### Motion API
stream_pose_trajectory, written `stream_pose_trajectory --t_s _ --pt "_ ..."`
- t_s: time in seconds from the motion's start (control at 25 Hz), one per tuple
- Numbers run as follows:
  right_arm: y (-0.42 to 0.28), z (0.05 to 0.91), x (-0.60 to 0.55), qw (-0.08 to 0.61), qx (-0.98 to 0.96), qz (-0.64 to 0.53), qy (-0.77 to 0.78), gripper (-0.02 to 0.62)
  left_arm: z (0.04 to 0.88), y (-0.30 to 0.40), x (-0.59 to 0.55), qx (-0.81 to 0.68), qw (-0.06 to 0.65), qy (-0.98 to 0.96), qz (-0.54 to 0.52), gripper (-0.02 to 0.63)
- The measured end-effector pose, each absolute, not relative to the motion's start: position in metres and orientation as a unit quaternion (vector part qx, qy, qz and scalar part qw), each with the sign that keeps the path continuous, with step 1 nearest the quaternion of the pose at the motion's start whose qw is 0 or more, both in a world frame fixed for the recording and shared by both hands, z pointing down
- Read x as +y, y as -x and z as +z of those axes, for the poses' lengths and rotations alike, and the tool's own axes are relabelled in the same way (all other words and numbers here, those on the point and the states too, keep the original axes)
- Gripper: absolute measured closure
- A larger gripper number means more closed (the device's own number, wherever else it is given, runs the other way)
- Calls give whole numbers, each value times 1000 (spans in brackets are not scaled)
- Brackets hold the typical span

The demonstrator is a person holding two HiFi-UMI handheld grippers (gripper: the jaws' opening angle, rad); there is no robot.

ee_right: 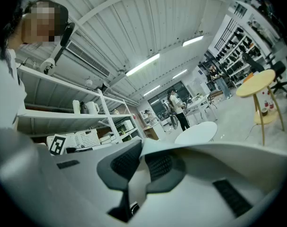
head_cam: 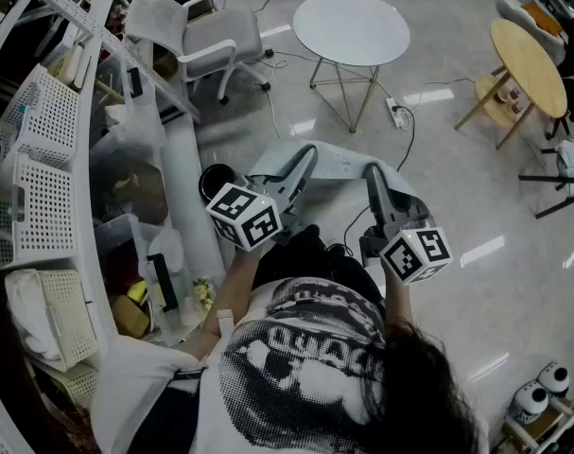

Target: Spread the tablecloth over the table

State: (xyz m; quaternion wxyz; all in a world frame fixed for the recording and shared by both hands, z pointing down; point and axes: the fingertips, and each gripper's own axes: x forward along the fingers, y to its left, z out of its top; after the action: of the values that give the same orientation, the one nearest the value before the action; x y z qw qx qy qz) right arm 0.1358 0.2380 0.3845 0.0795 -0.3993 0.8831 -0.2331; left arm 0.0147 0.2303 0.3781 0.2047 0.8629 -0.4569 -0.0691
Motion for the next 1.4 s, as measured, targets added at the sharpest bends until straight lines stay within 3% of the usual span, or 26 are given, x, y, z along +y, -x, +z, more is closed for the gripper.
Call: stream_pose_trajectory --t_s 0.76,1.4 --pt "-118 386 211 121 897 -286 315 568 372 2 219 -496 188 -844 -78 552" --pt "-35 412 33 98 881 -314 341 569 407 87 30 -464 224 -854 -65 552"
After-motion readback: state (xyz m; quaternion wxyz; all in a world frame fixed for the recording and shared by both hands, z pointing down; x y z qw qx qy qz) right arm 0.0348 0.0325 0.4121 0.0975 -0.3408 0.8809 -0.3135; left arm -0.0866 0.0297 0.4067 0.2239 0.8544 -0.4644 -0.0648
